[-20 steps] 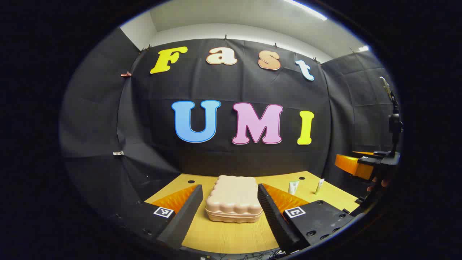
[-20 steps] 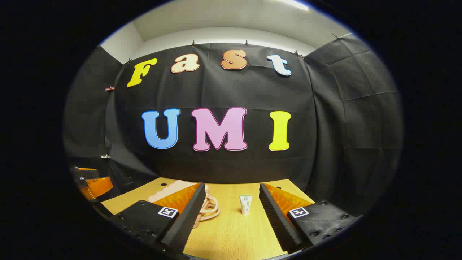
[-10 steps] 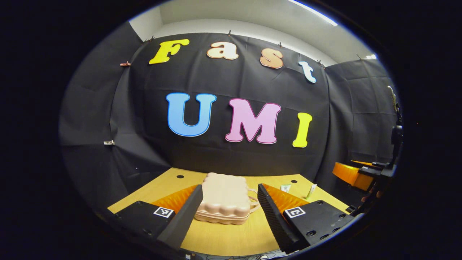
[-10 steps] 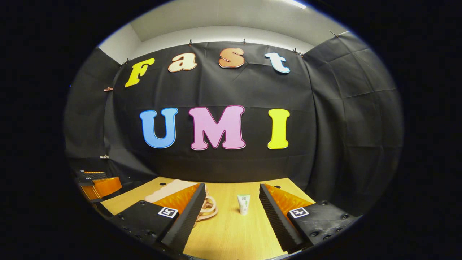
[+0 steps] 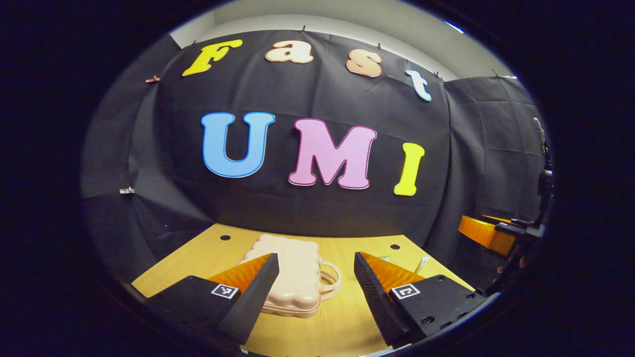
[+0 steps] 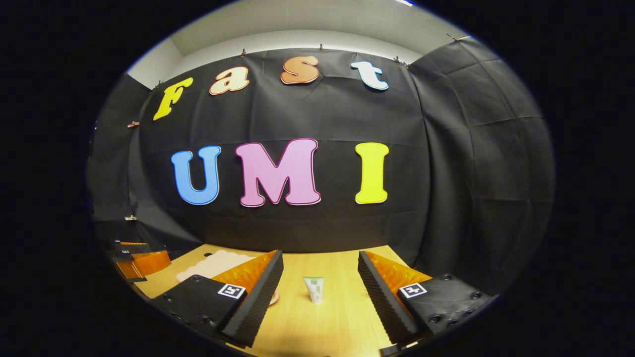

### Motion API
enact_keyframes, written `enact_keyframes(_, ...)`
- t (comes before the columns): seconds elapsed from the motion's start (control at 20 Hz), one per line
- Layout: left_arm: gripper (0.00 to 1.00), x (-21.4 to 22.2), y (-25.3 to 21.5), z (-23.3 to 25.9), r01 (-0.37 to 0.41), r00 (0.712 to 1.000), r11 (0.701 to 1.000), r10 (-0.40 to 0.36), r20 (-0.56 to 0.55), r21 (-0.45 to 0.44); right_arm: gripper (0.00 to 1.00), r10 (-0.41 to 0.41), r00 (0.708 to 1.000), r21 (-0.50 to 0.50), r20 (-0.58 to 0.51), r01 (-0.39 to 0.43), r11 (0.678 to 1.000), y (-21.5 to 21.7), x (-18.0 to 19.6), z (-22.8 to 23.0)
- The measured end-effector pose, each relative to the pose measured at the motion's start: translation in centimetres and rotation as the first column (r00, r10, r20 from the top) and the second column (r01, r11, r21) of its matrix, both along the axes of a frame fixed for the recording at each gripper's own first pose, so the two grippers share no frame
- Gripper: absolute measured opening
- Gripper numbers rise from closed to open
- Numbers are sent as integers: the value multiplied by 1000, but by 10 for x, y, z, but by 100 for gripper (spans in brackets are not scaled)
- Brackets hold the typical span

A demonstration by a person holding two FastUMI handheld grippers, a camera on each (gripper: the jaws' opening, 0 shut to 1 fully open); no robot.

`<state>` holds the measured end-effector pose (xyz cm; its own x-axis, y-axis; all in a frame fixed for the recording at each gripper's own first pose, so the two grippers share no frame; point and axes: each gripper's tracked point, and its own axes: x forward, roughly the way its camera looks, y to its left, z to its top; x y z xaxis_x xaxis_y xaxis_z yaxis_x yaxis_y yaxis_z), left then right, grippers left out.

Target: First open the suitcase, pack the skin care products into it, and then close the suitcase.

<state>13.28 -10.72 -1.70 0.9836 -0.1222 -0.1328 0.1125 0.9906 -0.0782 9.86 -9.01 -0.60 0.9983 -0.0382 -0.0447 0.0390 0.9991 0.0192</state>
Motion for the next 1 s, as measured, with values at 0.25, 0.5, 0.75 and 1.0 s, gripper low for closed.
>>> enact_keyframes(0.25,96,76,-52,-48,50,989,998,-56,-140,-49,97,35,999,13,-15,-35,999,-26,42,-13)
enact_keyframes(0.5,95,149,-88,-124,80,947,997,-78,-313,-5,97,87,995,5,-53,-87,996,-42,75,-43)
enact_keyframes(0.75,95,187,-90,-204,34,866,994,21,-500,101,97,110,979,113,-174,-91,989,-56,94,-82)
enact_keyframes(1.0,86,213,-100,-242,22,814,993,51,-579,117,97,119,967,147,-227,-87,985,-65,108,-99)
